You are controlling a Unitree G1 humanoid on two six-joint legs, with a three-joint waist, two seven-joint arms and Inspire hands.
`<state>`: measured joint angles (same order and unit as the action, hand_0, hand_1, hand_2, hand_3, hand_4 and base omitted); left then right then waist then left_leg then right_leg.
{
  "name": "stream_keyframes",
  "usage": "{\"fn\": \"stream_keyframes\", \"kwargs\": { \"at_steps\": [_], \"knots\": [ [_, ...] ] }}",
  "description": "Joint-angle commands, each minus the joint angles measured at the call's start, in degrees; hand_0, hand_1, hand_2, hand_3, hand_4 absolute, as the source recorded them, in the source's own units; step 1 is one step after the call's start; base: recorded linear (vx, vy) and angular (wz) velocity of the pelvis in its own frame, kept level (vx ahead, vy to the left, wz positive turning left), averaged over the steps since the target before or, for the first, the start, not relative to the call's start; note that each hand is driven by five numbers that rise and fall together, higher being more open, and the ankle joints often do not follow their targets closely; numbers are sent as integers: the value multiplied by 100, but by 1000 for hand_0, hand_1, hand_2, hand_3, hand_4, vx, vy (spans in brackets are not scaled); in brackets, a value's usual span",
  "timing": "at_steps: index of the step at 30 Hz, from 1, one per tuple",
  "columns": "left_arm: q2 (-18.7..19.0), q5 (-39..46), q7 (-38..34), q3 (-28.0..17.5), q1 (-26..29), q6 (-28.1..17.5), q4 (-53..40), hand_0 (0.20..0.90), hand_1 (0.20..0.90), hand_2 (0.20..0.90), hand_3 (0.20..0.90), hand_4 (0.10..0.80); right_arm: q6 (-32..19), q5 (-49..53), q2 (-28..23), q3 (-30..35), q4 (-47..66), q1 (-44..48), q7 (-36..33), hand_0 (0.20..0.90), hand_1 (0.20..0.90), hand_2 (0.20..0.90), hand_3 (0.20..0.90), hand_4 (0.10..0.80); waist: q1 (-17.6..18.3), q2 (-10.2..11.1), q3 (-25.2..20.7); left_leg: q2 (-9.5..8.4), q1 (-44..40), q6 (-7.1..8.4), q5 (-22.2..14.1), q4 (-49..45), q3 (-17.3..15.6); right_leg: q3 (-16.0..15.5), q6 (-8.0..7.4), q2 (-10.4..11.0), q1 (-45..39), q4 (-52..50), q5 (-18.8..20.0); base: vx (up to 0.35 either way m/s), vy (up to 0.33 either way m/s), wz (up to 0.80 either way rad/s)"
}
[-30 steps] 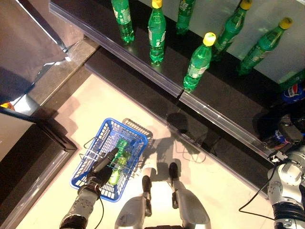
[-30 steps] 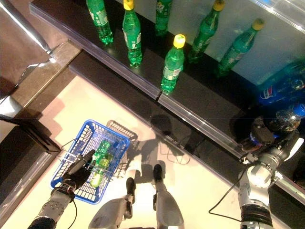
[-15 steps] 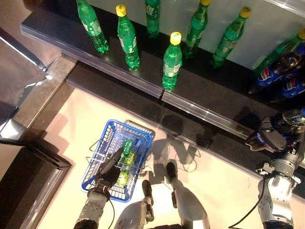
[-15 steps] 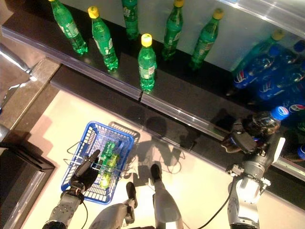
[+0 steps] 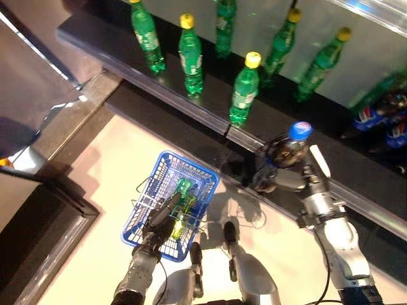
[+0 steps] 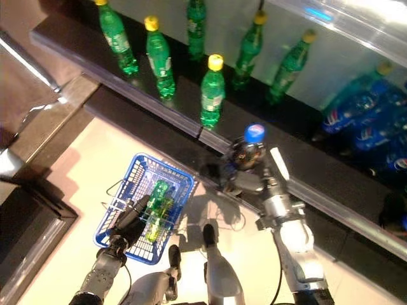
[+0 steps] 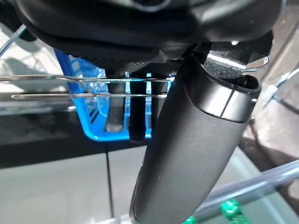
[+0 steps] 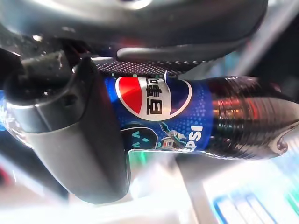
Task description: Pick up the drink and place into the basket.
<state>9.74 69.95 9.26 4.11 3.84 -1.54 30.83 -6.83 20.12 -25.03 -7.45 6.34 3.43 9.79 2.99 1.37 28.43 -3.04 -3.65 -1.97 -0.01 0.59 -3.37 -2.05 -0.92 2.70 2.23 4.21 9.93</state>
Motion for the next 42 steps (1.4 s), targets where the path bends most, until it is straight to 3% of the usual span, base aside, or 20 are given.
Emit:
{"fn": "stream_keyframes", "kwargs": {
  "at_steps": [1,10,18,33,42],
  "knots": [
    [675,-269,554,-179,298,-892,-1499,300,300,300,200,100,-467,114,-10,36,328,724,252,300,300,300,200,100,-311,-33,-1120,-357,469,-249,-123,-376,180,-117,-294,-43,-85,-682,-729,-47,-10,59],
    [1009,-456,667,244,467,-265,-2341,300,300,300,200,100,-283,-98,196,-1211,-609,1144,40,300,300,300,200,100,-950,-64,-870,-387,678,-211,60,-421,781,-707,-279,84,-86,-931,-887,-48,-31,52],
    [1397,-678,925,701,544,682,-3313,300,300,300,200,100,-282,181,655,-1933,-1923,2040,-645,300,300,300,200,100,-1605,-89,-808,-459,813,-163,102,-552,1251,-1300,-191,143,-231,-953,-1016,-8,-54,48],
    [1533,-828,1452,1261,634,1781,-4105,300,300,300,200,100,-287,340,1505,-2217,-2807,2750,-1761,300,300,300,200,100,-2356,-253,-1042,-476,706,-133,200,-412,1843,-1963,-184,341,-456,-1347,-1327,71,-17,35],
    [1394,-807,1534,1392,732,1811,-4393,300,300,300,200,100,-310,437,1698,-2159,-3556,2895,-2258,300,300,300,200,100,-2522,-322,-926,-524,934,-166,101,-858,1972,-2007,-176,516,-323,-1814,-1441,60,-3,13]
  ]
}}
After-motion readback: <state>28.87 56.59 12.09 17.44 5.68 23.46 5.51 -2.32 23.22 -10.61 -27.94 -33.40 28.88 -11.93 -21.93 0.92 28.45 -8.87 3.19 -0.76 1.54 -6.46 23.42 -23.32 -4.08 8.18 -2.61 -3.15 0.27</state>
